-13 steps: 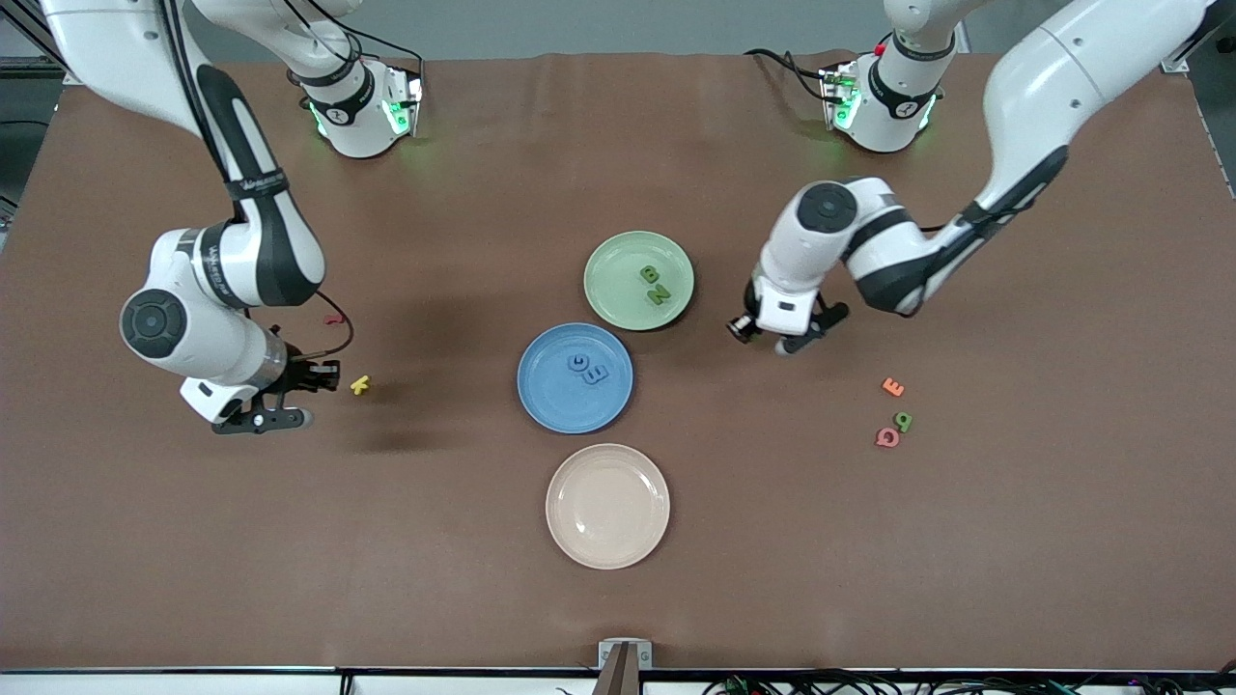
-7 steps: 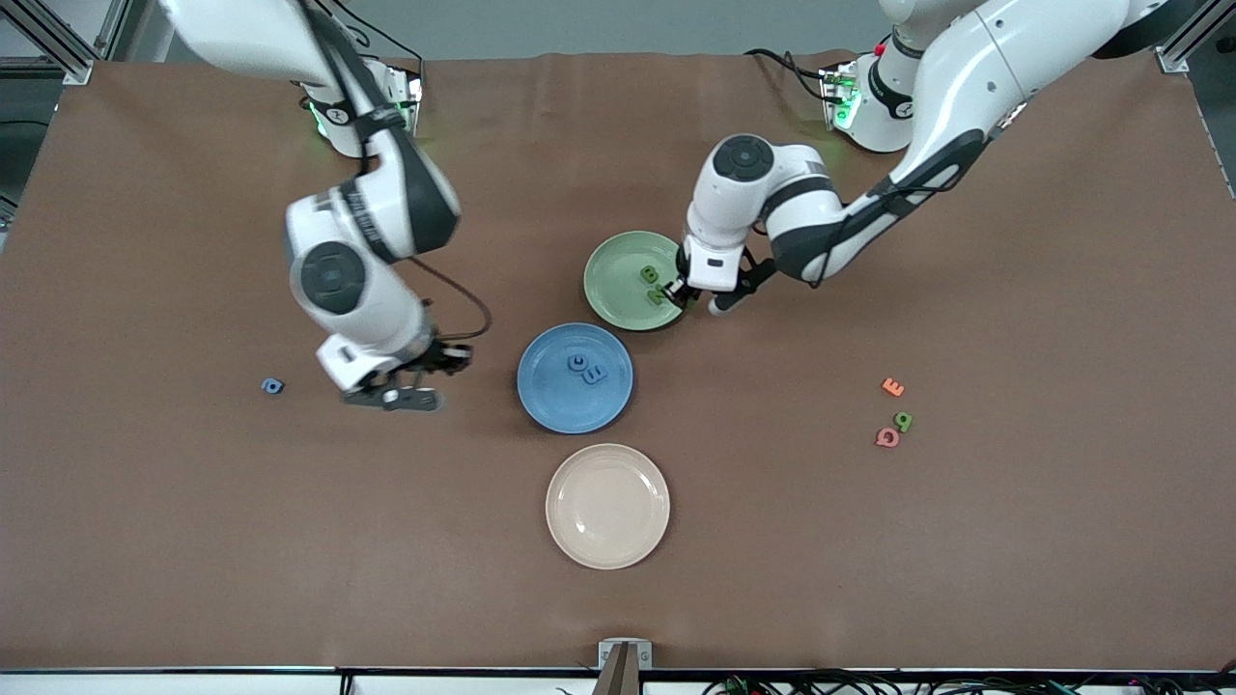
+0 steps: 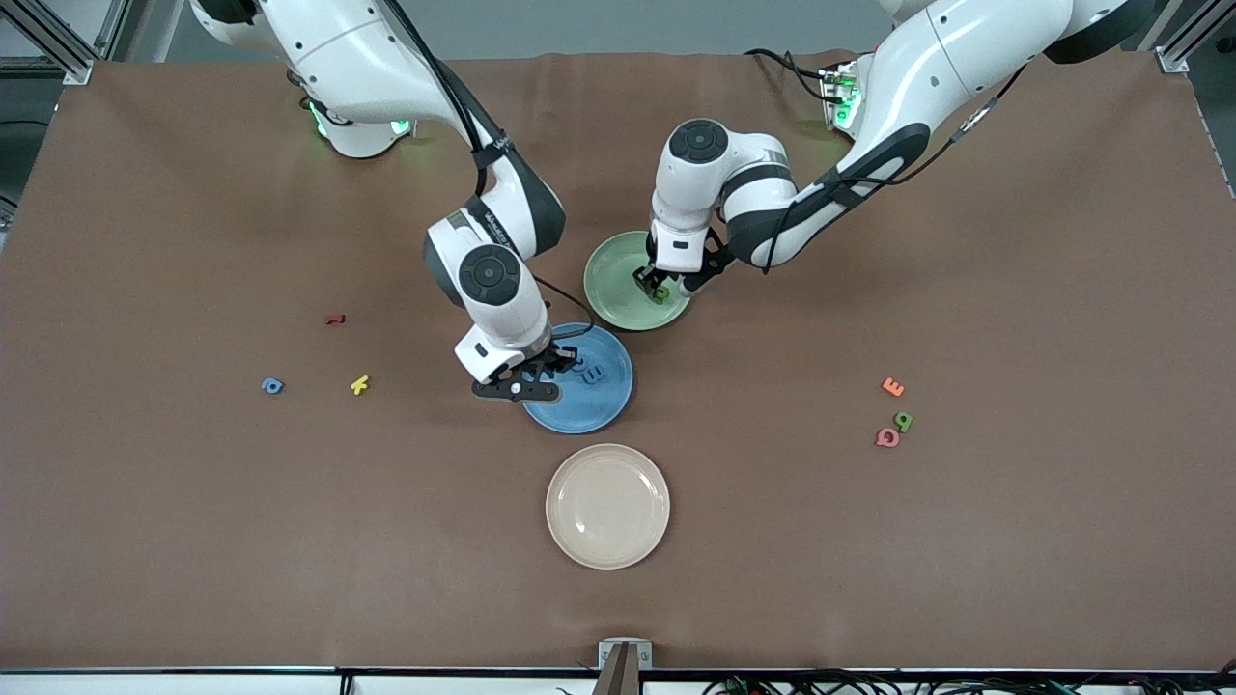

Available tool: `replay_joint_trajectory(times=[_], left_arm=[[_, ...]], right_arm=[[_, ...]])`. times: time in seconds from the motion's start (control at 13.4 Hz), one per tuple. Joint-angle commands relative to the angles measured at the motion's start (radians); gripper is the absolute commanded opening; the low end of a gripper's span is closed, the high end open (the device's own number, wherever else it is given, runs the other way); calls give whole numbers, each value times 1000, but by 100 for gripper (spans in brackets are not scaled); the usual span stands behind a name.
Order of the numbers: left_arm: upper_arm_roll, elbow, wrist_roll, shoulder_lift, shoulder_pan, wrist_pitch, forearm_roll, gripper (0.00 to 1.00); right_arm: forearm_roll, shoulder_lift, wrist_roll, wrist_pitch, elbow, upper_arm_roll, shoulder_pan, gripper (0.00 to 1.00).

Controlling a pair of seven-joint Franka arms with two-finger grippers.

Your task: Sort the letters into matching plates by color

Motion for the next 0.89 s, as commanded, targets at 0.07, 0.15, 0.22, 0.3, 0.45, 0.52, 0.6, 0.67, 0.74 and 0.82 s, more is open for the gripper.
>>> replay_joint_trajectory(times=[0.07, 0.15, 0.22, 0.3, 0.45, 0.52, 0.6, 0.67, 0.74, 0.82], left_arm=[[-5, 9, 31, -72, 85, -8, 16, 100], [-5, 8, 80, -90, 117, -8, 16, 100], [-5, 8, 133, -92, 152, -8, 16, 100], [-5, 8, 192, -92, 194, -8, 16, 100], [-5, 9, 349, -94, 272, -18, 18, 99], [-8, 14, 424, -94, 301, -58, 19, 99], [-8, 26, 516, -94, 327, -98, 19, 99], [-8, 30, 594, -94, 355, -110, 19, 99], [-8, 35, 675, -92, 387, -110, 19, 99], [-8, 40, 782, -90, 428, -112, 19, 98]], right_arm=[[11, 21, -42, 21, 27, -9, 19, 10], [11, 23, -50, 24, 27, -9, 17, 12], [11, 21, -50, 24, 27, -9, 17, 15], [11, 23, -50, 24, 27, -9, 17, 22], [13, 21, -48, 20, 27, -9, 14, 57], [13, 20, -48, 12, 27, -9, 13, 91], [13, 13, -51, 6, 24, -9, 10, 100], [11, 1, -53, -33, 26, -11, 5, 100], [11, -16, -58, -72, 26, -13, -4, 100], [11, -43, -88, -110, 26, -14, -27, 100]])
